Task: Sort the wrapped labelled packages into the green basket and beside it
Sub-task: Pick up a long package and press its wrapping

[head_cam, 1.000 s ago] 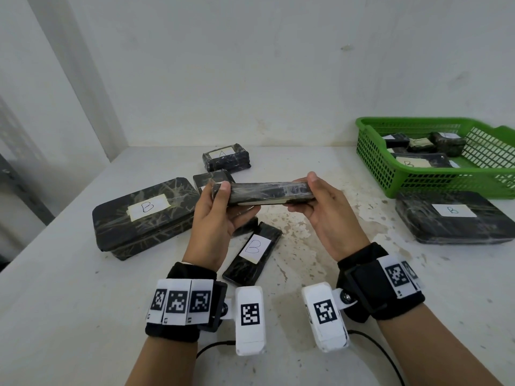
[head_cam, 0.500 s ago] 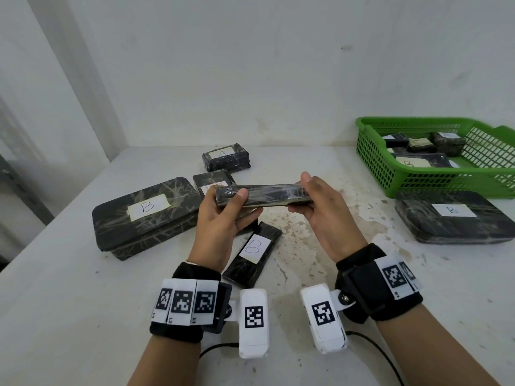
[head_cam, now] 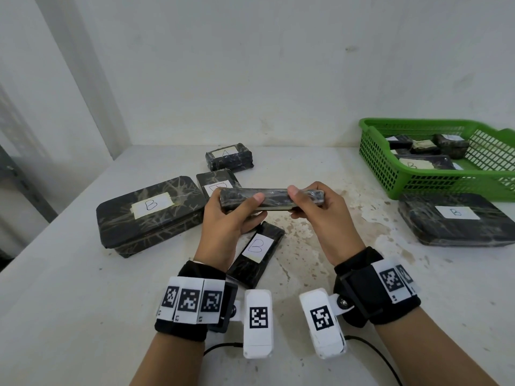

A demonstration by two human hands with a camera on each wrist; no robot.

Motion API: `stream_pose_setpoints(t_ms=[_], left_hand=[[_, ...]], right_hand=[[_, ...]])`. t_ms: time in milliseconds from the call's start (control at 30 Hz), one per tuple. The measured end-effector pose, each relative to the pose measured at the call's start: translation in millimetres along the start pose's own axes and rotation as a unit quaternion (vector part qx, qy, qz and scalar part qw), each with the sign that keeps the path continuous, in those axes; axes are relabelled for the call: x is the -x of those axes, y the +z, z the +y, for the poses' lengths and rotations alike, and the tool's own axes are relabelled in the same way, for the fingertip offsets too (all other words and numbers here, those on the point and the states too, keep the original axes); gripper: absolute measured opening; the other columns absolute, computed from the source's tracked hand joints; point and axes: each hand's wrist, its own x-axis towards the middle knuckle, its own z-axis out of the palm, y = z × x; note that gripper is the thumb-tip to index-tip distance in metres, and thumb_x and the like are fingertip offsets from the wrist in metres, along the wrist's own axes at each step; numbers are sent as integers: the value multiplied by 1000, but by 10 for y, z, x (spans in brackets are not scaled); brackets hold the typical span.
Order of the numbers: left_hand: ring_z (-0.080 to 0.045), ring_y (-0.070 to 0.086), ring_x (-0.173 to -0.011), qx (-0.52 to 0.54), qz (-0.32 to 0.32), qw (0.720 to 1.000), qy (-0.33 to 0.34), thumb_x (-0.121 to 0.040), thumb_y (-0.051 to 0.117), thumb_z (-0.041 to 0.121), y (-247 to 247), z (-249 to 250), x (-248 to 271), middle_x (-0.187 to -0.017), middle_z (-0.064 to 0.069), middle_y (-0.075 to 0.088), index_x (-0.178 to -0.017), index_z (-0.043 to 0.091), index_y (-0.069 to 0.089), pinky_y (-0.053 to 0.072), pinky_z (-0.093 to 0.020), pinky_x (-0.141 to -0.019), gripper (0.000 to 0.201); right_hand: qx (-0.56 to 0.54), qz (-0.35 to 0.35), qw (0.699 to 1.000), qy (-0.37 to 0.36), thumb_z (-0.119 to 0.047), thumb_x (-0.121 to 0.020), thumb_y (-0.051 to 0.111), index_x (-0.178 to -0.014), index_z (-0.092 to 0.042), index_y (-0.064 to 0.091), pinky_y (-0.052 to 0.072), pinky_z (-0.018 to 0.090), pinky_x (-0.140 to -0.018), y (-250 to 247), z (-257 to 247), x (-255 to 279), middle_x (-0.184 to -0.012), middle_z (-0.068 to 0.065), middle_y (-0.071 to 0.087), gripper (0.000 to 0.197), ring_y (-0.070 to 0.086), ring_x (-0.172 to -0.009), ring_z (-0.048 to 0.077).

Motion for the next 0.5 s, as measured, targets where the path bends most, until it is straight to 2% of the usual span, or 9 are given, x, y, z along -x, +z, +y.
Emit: stream_pose_setpoints(t_ms=[67,167,267,333,400,500], left_hand=[[-26,72,-98,-3,-12,1000,-2,-71,81,12,5,7,14,-110,-16,71,-143,-5,33,59,-37,-87,88],[-28,73,-97,-13,2,1000,0,-80,75,2,-17,-7,-6,-118,-22,67,-140,-5,37,59,-36,-86,72],[-24,74,-90,-37,4,999,7,-84,69,-3,-38,-22,-15,-111,-21,67,-130,-5,46,60,-33,-83,51],[-23,74,-87,-47,0,999,10,-85,68,-4,-47,-30,-15,-103,-19,69,-122,-4,50,60,-30,-78,41],[-25,73,-90,-40,-5,999,12,-84,69,-2,-36,-30,-13,-102,-18,69,-124,-5,49,60,-31,-78,45],[-26,72,-96,-19,-16,1000,4,-76,75,10,-8,-13,-6,-108,-18,69,-124,2,48,60,-33,-82,56]], right_hand=[[-2,16,1000,-15,-25,-90,68,-84,9,51,52,25,-69,-12,0,0,-85,22,57,39,59,-73,17],[3,34,999,-17,-17,-92,66,-82,2,52,49,19,-63,18,19,21,-83,19,56,26,56,-71,16],[-6,33,999,-2,-23,-89,70,-83,-3,53,50,18,-64,63,27,41,-85,18,60,26,58,-70,14],[-19,27,999,11,-34,-78,75,-81,-6,51,50,21,-65,69,7,42,-82,14,60,36,58,-70,14],[-10,27,999,13,-34,-73,78,-78,-8,49,50,22,-64,52,-6,38,-80,14,58,39,57,-70,15],[4,38,999,4,-21,-81,78,-74,-9,47,49,24,-64,18,-7,25,-79,16,55,33,55,-71,19]])
